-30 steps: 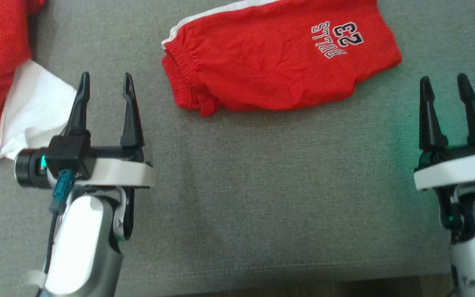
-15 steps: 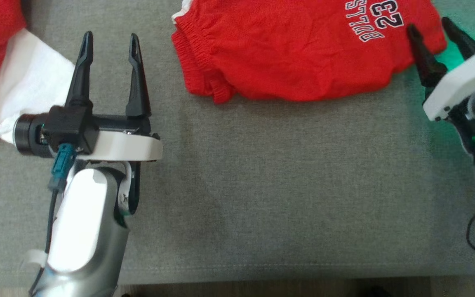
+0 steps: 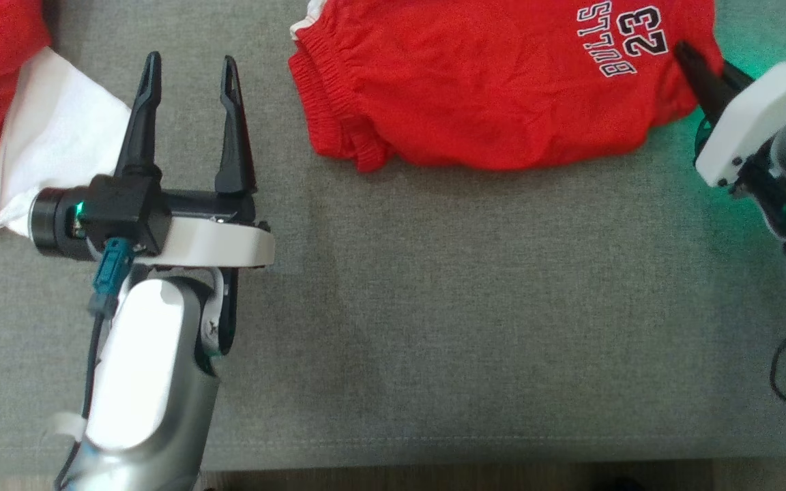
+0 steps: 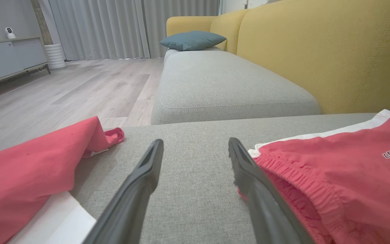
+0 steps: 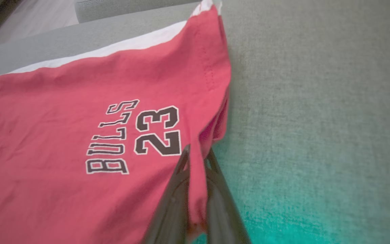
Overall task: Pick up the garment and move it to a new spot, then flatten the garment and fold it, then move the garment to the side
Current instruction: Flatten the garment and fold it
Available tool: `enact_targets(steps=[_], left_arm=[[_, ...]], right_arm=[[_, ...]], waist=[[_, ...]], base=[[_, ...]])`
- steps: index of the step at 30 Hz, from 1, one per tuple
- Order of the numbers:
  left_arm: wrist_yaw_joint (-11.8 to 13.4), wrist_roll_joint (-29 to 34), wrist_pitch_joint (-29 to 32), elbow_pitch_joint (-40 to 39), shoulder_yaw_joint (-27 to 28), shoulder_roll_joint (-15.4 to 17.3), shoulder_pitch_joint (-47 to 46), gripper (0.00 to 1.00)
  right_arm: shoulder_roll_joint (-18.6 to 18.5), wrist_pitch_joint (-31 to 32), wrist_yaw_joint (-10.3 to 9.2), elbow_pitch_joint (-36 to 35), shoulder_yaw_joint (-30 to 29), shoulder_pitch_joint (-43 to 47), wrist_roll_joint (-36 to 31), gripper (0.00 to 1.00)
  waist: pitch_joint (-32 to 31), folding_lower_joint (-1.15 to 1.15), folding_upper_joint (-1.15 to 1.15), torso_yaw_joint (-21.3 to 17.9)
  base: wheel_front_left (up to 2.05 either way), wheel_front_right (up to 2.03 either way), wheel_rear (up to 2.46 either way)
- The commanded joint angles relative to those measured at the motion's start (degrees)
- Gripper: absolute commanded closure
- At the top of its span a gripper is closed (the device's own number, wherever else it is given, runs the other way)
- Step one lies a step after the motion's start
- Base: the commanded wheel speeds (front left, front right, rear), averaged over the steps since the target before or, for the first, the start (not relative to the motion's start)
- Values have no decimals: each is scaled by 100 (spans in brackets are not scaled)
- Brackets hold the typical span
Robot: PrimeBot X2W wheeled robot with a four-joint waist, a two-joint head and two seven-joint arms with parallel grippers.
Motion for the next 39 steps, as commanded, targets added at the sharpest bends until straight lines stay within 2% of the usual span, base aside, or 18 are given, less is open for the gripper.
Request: enact_targets(steps=[1,11,24,31,35,39], left_arm=[[-16,41,-29,-154,198,76,-50,0],[-37,47,-29,-34,276,68,156,0],[-121,34,-29,81,138,17,289,0],[-142,8,-29,154,99,-7,345,0],[-147,-19,-29,168,80,-22,379,0],[-139,-43,-29,174,34,-40,402,0]], right_arm=[[-8,-100,37,-175,21,329,55,100],[70,-745,37,-488,-457,1499,85,100],[-27,-959,37,-181,-573,1521,33,100],[60,-622,37,-861,8,825,-368,100],[361,-361,37,-1170,690,354,-427,100],[826,-343,37,-1058,1325,54,-320,100]], waist=[[-54,0,0,-7],[-469,0,0,-138],[-737,0,0,-96],[-987,0,0,-21],[-1102,0,0,74],[-1175,0,0,224]], base=[[0,0,0],[0,0,0],[0,0,0],[0,0,0],[0,0,0],[0,0,0]])
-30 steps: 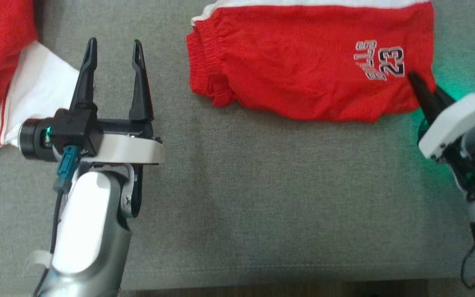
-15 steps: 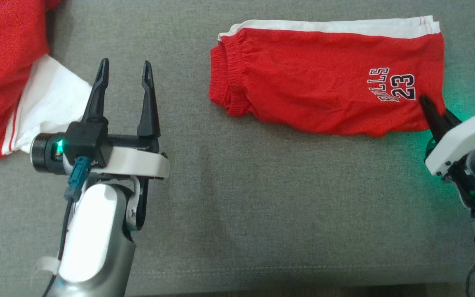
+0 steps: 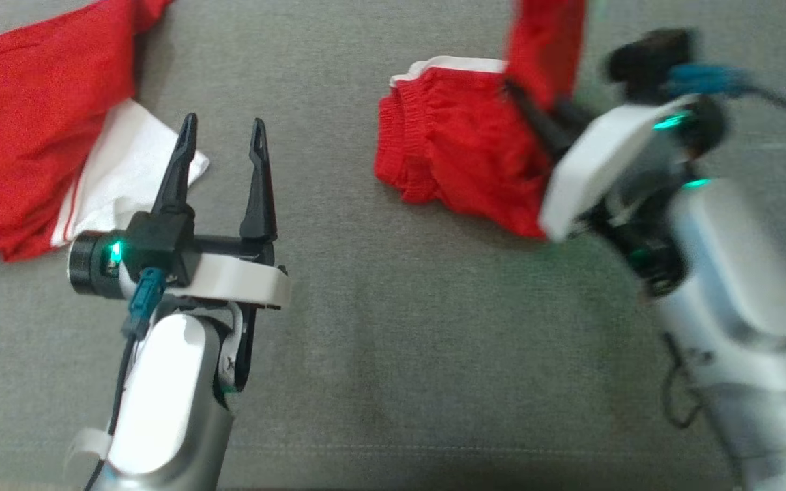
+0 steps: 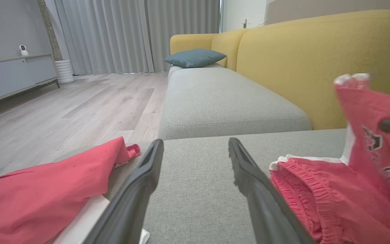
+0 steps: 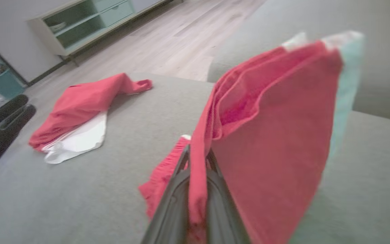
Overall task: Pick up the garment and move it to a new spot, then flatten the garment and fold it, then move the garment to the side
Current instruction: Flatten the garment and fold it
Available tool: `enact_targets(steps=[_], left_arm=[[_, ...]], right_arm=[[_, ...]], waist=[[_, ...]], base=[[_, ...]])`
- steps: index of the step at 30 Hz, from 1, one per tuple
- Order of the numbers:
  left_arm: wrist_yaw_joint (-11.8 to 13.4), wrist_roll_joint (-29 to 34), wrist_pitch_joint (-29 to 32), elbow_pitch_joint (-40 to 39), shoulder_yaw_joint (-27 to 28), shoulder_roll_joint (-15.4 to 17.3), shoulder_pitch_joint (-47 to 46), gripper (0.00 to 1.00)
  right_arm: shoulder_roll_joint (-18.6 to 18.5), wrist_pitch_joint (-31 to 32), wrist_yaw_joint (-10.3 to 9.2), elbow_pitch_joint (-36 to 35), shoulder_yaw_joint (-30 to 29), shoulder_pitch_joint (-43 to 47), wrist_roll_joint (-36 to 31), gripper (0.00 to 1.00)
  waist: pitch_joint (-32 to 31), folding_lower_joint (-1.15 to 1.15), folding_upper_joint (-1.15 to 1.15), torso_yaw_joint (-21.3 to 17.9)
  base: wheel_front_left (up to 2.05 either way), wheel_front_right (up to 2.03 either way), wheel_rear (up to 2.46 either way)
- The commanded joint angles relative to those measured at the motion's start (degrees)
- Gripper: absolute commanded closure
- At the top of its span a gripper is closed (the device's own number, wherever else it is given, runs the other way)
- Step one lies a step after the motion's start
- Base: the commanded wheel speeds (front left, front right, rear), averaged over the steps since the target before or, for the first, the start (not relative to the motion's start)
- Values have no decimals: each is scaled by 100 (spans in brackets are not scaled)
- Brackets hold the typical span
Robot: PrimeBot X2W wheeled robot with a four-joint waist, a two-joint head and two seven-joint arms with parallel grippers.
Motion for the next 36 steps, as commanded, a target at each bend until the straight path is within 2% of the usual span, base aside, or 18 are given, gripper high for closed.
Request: enact_targets(steps=[1,5,10,11,12,13,18,22,27,28,30,31,36], left_arm=[[14,-45,-29,-185,130,38,-4,0],[15,-77,-29,-185,74,24,12,0],[32,-86,-29,-176,39,13,26,0],[36,-86,-29,-174,41,12,27,0],[41,-85,-29,-171,44,11,29,0],[46,-84,-29,-166,50,10,34,0],[58,-66,-29,-141,61,7,70,0],[54,-38,-29,-129,88,14,101,0],[58,-1,-29,-124,143,51,155,0],[58,-1,-29,-124,143,51,155,0],[59,11,-29,-120,165,75,180,0],[65,20,-29,-118,194,104,210,0],[67,12,-29,-93,279,197,314,0]], right_arm=[[267,-57,37,-56,249,-123,76,100],[655,-187,37,455,651,-179,209,100],[826,-492,37,1008,976,-171,273,100],[842,-567,37,1084,1020,-174,287,84],[854,-685,37,1131,1048,-186,291,16],[862,-818,37,1168,1067,-196,288,0],[771,-1688,37,1050,1135,-184,261,0],[543,-2414,37,797,813,-19,156,0],[206,-3102,37,420,-61,464,-232,0],[206,-3102,37,420,-61,464,-232,0],[90,-3265,37,255,-503,754,-384,0],[22,-3322,37,105,-954,1091,-496,0],[45,-3298,37,-276,-1892,1910,-742,0]], waist=[[-47,0,0,100],[-40,0,0,246],[-12,0,0,327],[-8,0,0,327],[-6,0,0,321],[-9,0,0,312],[-59,0,0,219],[-125,0,0,88],[-205,0,0,-86],[-205,0,0,-86],[-243,0,0,-150],[-285,0,0,-217],[-445,0,0,-369]], base=[[0,0,0],[0,0,0],[0,0,0],[0,0,0],[0,0,0],[0,0,0],[0,0,0],[0,0,0],[0,0,0],[0,0,0],[0,0,0],[0,0,0],[0,0,0]])
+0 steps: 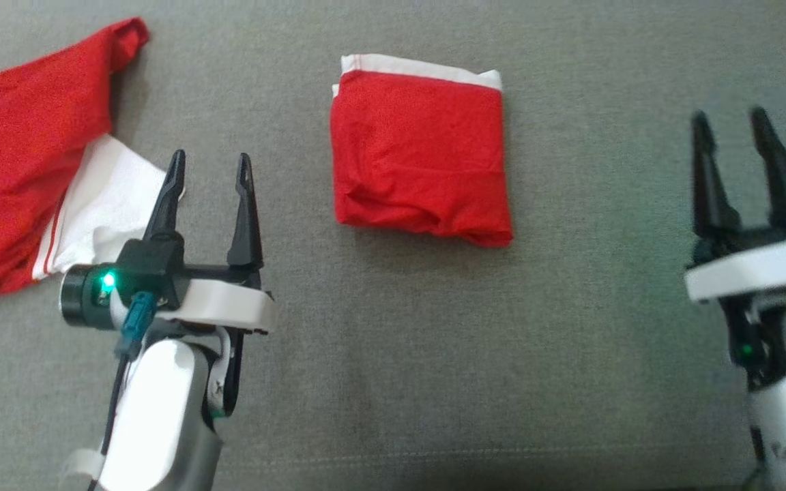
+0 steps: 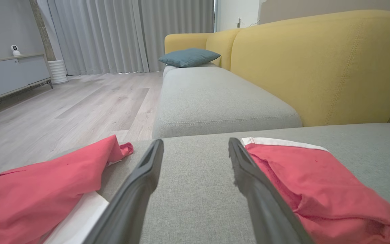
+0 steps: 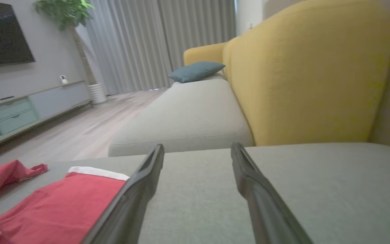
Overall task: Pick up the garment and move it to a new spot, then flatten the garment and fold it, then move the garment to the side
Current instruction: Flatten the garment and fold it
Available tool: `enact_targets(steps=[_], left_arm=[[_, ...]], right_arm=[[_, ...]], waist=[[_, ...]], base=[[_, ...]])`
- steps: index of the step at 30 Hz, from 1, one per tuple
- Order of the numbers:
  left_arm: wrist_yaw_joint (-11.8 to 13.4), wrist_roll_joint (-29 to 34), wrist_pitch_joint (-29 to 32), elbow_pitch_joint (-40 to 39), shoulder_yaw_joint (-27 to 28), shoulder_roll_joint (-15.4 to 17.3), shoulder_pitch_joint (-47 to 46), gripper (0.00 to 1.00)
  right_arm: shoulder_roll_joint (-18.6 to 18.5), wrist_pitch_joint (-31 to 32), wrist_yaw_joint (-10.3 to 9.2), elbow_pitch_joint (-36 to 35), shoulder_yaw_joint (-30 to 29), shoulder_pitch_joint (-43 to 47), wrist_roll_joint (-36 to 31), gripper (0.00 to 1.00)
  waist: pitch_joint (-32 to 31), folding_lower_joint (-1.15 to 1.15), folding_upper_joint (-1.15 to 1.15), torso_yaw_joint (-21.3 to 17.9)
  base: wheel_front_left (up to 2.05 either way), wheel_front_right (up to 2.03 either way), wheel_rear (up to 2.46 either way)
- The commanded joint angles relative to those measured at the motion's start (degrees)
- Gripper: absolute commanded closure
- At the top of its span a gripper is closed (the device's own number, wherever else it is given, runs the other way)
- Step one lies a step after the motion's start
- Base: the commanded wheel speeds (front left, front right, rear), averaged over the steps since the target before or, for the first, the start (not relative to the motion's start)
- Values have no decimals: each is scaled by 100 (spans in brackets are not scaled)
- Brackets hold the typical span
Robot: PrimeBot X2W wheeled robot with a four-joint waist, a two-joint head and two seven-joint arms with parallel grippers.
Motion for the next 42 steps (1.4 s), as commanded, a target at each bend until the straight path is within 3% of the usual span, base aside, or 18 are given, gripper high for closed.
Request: enact_targets(steps=[1,18,42], left_arm=[[15,42,-29,-158,196,120,-20,0],[128,-77,-29,-34,385,375,832,0],[180,-229,173,-170,316,538,1447,0]], right_arm=[[28,20,37,-266,24,35,-54,0],[655,617,37,-1385,-363,1647,-600,0],[882,1015,37,-1812,-426,2289,-776,0]], waist=[[-76,0,0,-60],[-847,0,0,-113],[-1319,0,0,-55]], base=[[0,0,0],[0,0,0],[0,0,0]])
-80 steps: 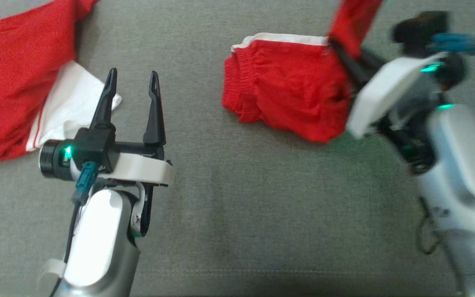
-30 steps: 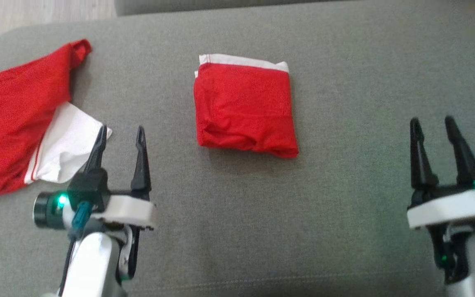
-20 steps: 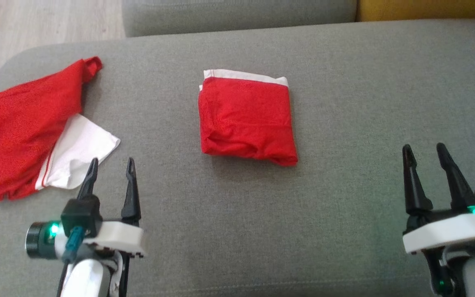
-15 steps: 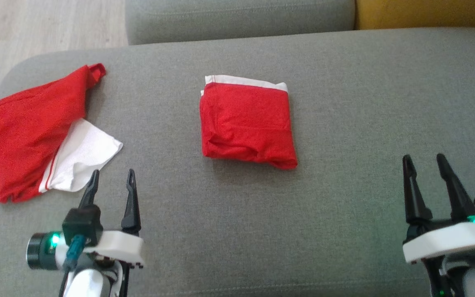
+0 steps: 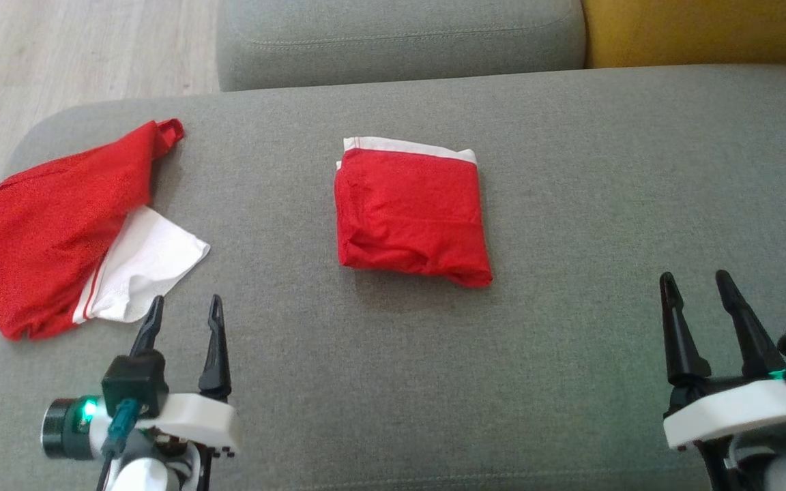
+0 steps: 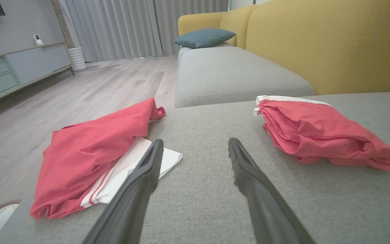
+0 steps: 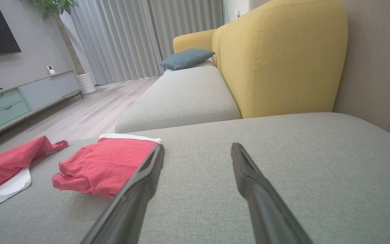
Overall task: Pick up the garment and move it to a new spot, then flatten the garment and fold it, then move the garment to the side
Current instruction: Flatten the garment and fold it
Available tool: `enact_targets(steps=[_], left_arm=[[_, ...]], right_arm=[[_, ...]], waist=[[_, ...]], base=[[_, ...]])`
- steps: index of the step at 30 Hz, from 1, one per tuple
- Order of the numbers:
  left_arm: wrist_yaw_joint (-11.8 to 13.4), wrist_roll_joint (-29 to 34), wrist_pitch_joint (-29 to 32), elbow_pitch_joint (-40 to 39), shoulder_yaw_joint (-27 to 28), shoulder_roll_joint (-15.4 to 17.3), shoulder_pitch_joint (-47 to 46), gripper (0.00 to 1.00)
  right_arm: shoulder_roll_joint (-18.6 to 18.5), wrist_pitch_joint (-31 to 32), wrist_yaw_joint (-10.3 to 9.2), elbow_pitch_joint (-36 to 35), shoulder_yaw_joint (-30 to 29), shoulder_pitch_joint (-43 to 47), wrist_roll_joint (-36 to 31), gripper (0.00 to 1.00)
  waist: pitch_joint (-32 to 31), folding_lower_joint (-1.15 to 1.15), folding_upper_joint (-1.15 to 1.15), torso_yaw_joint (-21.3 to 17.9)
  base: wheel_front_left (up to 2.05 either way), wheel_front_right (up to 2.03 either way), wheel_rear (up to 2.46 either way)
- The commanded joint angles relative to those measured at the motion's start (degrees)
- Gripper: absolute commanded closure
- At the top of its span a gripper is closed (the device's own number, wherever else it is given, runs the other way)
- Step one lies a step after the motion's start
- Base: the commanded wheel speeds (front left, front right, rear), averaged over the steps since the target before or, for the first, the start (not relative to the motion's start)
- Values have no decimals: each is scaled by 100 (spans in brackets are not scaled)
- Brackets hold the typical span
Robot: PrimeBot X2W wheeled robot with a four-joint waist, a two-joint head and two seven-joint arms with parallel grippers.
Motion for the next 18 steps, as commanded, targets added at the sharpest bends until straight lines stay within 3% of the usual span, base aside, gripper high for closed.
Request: enact_targets(steps=[1,18], left_arm=[[59,-53,-9,-208,162,102,-167,0],[107,-98,0,-259,89,152,-196,0]], right_arm=[[-24,8,37,-229,126,-123,-33,0],[-1,17,37,-226,115,-123,-20,0]], waist=[[3,0,0,2],[25,0,0,-2]], base=[[0,0,0],[0,0,0]])
